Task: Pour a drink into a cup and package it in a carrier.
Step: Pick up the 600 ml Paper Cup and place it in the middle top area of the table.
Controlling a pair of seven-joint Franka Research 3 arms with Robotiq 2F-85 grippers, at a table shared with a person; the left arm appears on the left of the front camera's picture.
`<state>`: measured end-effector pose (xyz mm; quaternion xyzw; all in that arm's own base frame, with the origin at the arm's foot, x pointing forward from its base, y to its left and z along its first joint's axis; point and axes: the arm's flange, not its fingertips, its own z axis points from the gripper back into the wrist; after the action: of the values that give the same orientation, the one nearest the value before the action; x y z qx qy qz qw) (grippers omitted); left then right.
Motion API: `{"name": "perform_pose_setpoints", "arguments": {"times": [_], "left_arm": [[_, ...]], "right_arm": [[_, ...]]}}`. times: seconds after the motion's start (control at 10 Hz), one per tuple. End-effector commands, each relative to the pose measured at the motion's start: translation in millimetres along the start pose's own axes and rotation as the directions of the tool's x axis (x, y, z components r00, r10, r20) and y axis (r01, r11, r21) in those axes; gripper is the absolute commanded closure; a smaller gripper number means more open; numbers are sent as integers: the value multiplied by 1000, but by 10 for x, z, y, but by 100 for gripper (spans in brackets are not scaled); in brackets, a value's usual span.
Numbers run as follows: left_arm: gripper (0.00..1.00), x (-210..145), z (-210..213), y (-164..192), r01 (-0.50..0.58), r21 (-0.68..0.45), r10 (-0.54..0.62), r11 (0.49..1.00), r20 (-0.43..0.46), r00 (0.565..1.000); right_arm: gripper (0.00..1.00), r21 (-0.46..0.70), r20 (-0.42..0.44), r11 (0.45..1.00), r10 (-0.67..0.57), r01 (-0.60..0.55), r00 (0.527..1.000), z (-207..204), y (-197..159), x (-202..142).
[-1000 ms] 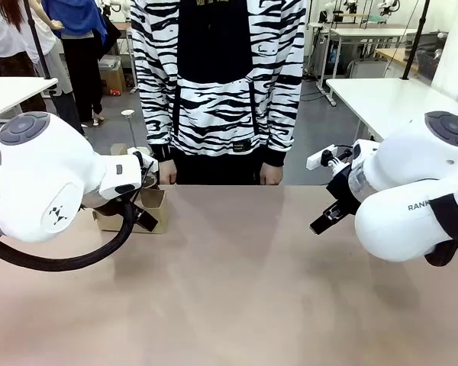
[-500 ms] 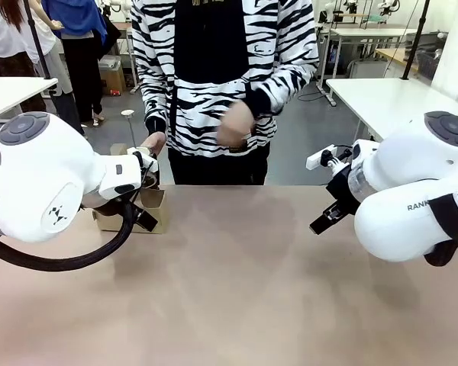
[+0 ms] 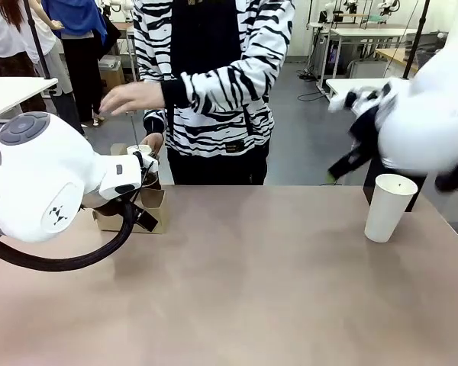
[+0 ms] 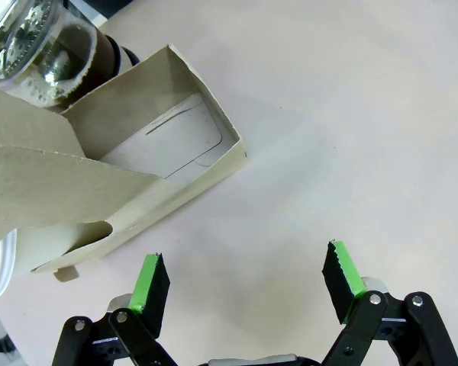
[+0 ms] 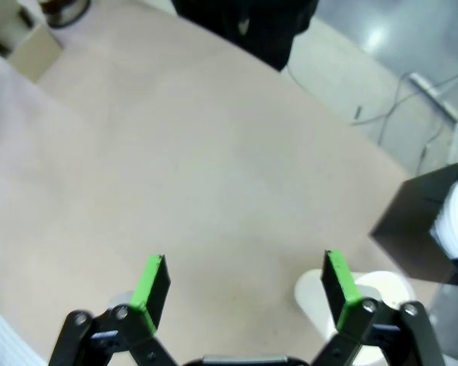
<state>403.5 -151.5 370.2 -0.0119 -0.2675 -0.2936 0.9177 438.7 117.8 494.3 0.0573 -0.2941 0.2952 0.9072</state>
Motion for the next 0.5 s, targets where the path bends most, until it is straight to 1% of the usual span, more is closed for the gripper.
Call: {"name": "perform_pose_setpoints", "arguments": {"times": [0.0, 0.1, 0.2, 0.3, 0.4], "left_arm": [[0, 0, 1, 0, 1, 0, -1, 1000, 0, 1000], [0, 0, 1, 0, 1, 0, -1, 1000, 0, 1000], [0, 0, 1, 0, 1, 0, -1, 1000, 0, 1000], [0, 0, 1, 0, 1, 0, -1, 1000, 0, 1000], [0, 0, 1, 0, 1, 0, -1, 1000, 0, 1000]], "right_arm": [[0, 149, 42, 989, -4, -3, 999, 185, -699, -35], [0, 266, 119, 963, 6, -38, 993, 255, -1117, -206], [0, 338, 183, 940, -28, -36, 983, 218, -1404, -433], [0, 400, 266, 914, -45, -68, 963, 177, -1692, -707], [0, 442, 348, 894, -95, -74, 933, 92, -1944, -977]]}}
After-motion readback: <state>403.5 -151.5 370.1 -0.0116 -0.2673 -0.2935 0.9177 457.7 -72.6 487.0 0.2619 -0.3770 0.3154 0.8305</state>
